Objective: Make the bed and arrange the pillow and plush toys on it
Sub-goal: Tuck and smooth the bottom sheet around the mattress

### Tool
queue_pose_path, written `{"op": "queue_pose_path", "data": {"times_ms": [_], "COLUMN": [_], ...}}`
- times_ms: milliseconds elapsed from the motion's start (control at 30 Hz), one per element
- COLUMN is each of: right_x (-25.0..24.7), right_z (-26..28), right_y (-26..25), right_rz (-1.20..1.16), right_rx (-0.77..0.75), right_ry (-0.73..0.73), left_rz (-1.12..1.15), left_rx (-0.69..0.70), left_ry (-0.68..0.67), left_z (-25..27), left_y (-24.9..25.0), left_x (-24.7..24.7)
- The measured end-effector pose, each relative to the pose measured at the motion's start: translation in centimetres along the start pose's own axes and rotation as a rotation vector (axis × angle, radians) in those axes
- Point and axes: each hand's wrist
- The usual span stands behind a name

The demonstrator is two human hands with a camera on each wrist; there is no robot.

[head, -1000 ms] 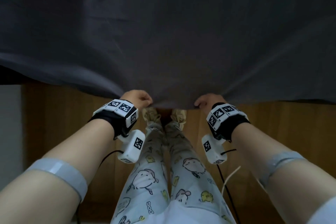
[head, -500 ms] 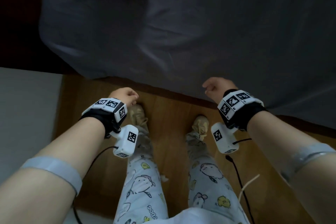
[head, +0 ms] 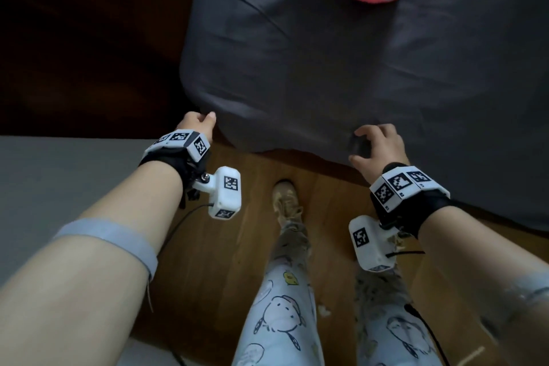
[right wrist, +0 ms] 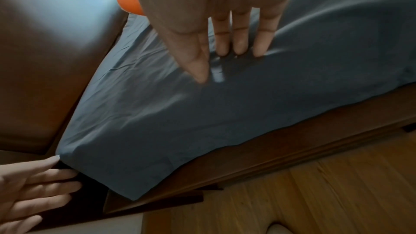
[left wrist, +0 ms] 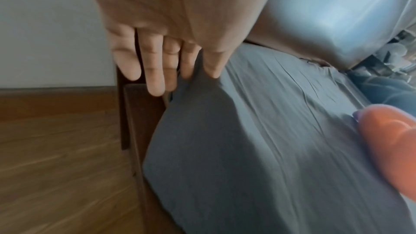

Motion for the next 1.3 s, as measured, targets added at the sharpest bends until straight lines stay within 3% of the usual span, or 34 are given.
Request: {"op": "queue_pose_path", "data": {"times_ms": [167,333,467,533,667,867,1133,1300], "right_x": [0.5,0.3,0.4,0.2,-1.2,-5.6,-15.4,-20.4], "right_z": [-0.2,-0.1,0.3,0.8,2.8,6.0,12.5,17.2], "right_y": [-0.6,-0.5,-0.1,0.6,3.9,13.3,33.6,46.0], "right_rz": [0.024,0.062,0.043,0.020,-0.077,-0.111,-0.107,-0.169], "right_rx": [0.031,0.012,-0.006,-0.006,0.052,0.143,0.332,0.505], "right_ry": [0.009,-0.029,-0.041,-0.057,-0.112,-0.120,-0.045,0.053], "left_rz": [0.085,0.191,0.112,-0.031,-0.231,-0.524,-0.990,-0.930], "left_rx": [-0.028,0.001,0.055,0.000,0.043,0.384,0.748,0.907], "left_ry": [-0.102,-0.078,-0.110,-0.185,-0.287,-0.386,-0.537,-0.539], "left_z": [-4.3,-1.9,-1.2,0.0,5.0,15.5,33.0,40.7], "left_y": [0.1,1.0,-0.5,-1.0,1.0,9.3,18.1,21.8], "left_x": [0.7,0.4,0.3,0.4,3.0,13.3,33.0,42.7]}}
Point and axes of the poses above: each hand's wrist, its own z-axis away from the middle knuckle, its own x-axis out of the palm, y = z × x
